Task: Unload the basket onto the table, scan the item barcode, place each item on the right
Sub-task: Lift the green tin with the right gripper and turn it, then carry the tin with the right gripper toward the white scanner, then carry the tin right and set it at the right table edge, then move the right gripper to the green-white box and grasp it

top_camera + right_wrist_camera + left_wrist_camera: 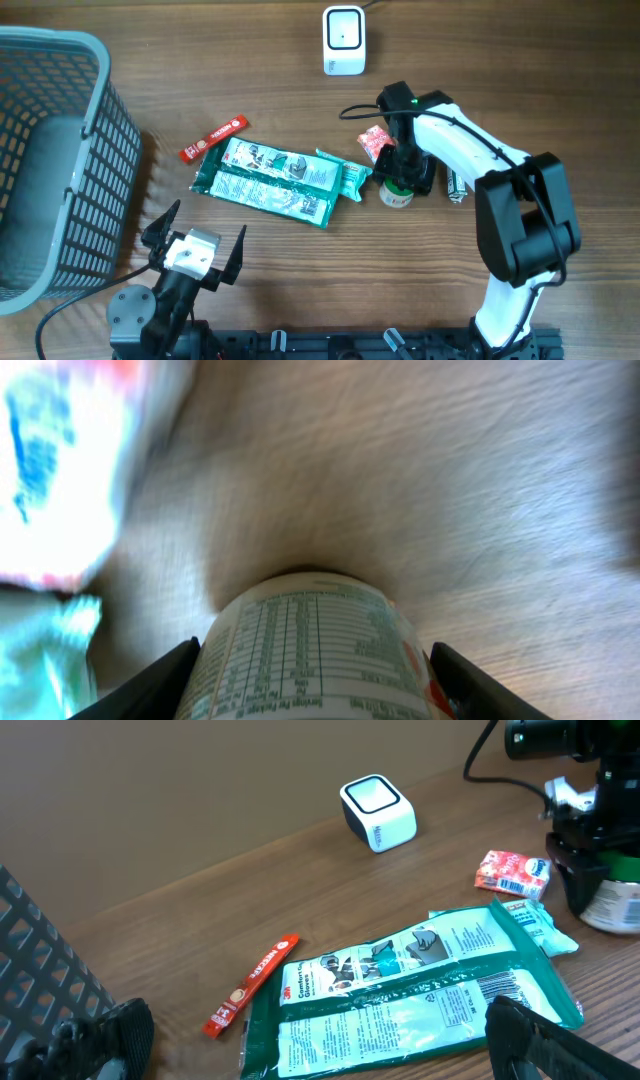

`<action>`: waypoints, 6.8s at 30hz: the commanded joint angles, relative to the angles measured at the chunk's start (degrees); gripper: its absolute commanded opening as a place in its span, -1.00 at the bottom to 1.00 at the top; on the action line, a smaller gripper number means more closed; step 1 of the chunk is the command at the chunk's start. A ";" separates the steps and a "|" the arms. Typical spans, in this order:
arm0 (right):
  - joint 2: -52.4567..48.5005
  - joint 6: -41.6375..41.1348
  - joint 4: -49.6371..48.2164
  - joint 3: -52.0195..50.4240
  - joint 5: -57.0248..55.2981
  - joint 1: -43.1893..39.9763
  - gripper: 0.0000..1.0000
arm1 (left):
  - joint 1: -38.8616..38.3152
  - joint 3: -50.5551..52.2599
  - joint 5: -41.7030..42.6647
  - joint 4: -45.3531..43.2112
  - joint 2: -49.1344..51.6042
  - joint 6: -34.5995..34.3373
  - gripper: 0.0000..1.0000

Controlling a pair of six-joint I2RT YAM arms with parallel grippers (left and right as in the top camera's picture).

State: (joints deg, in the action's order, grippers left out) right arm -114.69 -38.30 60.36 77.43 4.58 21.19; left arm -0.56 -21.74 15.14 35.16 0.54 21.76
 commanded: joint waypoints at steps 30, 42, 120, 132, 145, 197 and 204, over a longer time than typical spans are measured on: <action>1.14 14.38 32.00 10.78 32.52 15.76 -0.10 | 0.35 0.44 0.92 -0.11 -0.15 0.31 1.00; 22.69 -2.25 25.53 10.75 0.39 18.99 -0.01 | 0.35 0.44 0.92 -0.13 -0.15 0.31 1.00; -4.11 6.82 -6.23 16.20 -6.45 -64.37 0.17 | 0.35 0.44 0.92 21.44 -0.15 0.31 1.00; 1.29 8.66 -2.80 18.38 -6.16 -66.51 1.00 | 0.35 0.44 0.90 21.44 -0.15 0.31 1.00; 19.37 2.93 12.37 16.17 -5.14 -44.15 -0.21 | 0.35 0.44 0.90 21.46 -0.15 0.31 1.00; 11.02 -6.86 -21.86 -9.55 -13.77 -10.38 -0.91 | 0.35 0.44 0.92 21.46 -0.15 0.31 1.00; 11.02 -1.81 -11.04 -9.57 -13.86 -10.38 -0.88 | 0.35 0.44 0.92 21.46 -0.15 0.31 1.00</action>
State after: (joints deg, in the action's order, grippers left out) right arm -102.87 -43.42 45.87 67.24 -7.55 10.83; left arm -0.58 -21.58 15.14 56.62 0.51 21.76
